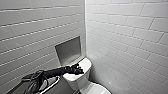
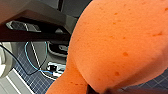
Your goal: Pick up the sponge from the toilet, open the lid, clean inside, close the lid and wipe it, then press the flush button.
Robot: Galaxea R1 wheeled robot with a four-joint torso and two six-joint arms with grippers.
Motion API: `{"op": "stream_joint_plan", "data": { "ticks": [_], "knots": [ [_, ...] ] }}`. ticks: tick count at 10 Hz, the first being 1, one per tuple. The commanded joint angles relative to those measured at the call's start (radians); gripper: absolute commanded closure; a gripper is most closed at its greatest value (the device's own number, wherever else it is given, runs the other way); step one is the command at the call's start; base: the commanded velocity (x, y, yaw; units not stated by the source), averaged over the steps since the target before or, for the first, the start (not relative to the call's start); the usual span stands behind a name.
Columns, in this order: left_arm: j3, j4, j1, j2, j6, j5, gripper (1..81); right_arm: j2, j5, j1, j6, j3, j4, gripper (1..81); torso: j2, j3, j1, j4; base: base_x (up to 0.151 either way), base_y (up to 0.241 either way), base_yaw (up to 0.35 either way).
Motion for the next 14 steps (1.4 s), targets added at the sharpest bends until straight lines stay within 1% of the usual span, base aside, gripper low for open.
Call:
{"op": "stream_joint_plan", "data": {
  "ticks": [1, 4, 7, 8, 10, 14],
  "knots": [
    [-0.020, -0.054, -0.226, 0.013, -0.003, 0.030, 81.1, 0.001, -0.058, 0.015, 0.000, 0.008, -0.002, 81.1, 0.000, -0.061, 0.000, 0.000, 0.000, 0.000, 0.000],
    [-0.103, -0.056, -0.250, 0.044, -0.004, 0.031, 81.1, 0.001, -0.058, 0.011, 0.000, 0.005, -0.002, 81.1, 0.001, -0.140, 0.000, 0.000, 0.000, 0.000, 0.000],
    [-0.135, -0.056, -0.281, 0.036, -0.004, 0.033, 81.1, 0.001, -0.058, 0.013, 0.000, 0.008, -0.002, 81.1, 0.001, -0.213, 0.001, 0.000, 0.000, 0.000, 0.000],
    [-0.137, -0.056, -0.293, 0.030, -0.004, 0.033, 81.1, 0.001, -0.058, 0.014, 0.000, 0.008, -0.002, 81.1, 0.002, -0.180, 0.001, 0.000, 0.000, 0.000, 0.000],
    [-0.135, -0.056, -0.309, 0.024, -0.004, 0.033, 81.1, 0.003, -0.058, 0.015, 0.000, 0.008, -0.002, 81.1, 0.002, -0.197, 0.002, 0.000, 0.000, 0.000, 0.000],
    [-0.161, -0.047, -0.347, 0.018, -0.004, 0.028, 81.1, 0.001, -0.059, 0.011, 0.000, 0.008, -0.004, 81.1, 0.003, -0.196, 0.002, 0.000, 0.000, 0.000, 0.000]
  ]
}}
